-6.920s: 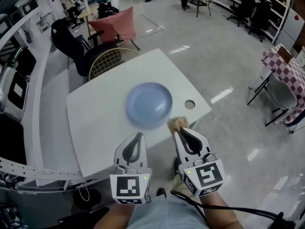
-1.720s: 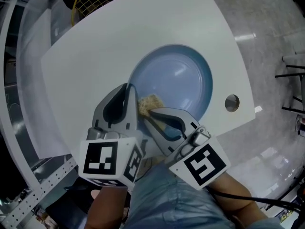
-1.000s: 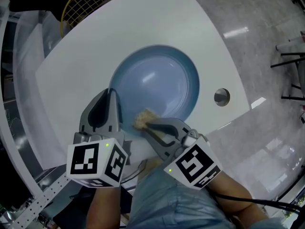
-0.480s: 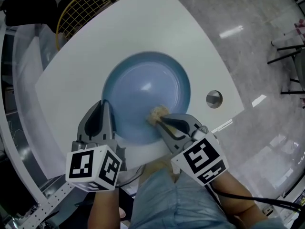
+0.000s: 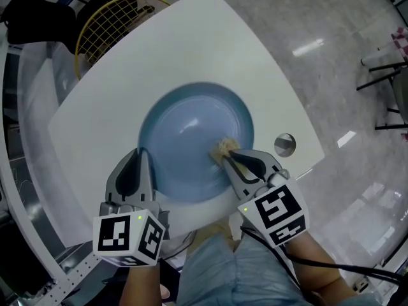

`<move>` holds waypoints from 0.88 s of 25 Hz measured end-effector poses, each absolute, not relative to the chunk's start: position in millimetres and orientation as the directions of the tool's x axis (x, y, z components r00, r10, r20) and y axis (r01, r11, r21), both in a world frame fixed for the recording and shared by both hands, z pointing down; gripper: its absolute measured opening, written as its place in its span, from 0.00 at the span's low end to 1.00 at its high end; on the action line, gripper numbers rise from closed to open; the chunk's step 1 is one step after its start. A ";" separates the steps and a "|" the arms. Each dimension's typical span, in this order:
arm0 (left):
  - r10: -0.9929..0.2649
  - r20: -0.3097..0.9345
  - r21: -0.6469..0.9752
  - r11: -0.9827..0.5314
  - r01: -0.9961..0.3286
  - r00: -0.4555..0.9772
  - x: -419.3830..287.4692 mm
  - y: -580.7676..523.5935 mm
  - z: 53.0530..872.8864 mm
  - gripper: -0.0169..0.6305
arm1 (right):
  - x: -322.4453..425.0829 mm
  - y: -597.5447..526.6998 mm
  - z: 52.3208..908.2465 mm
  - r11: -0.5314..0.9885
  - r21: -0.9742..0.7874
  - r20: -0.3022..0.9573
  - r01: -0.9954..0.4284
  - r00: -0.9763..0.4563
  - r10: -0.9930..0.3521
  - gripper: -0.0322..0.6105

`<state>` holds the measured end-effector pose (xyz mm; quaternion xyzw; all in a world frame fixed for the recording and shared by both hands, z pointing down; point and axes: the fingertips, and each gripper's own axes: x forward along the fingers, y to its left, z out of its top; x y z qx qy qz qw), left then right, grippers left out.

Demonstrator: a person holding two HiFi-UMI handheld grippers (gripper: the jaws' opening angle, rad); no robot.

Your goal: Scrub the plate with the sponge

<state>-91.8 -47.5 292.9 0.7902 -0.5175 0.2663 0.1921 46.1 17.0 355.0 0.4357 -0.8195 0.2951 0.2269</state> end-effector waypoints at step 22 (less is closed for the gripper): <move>-0.687 0.637 0.054 -0.413 -0.909 0.350 -85.9 -55.7 295.5 0.06 | 82.4 -68.0 345.7 0.334 -0.157 0.602 -0.929 -0.358 -0.714 0.11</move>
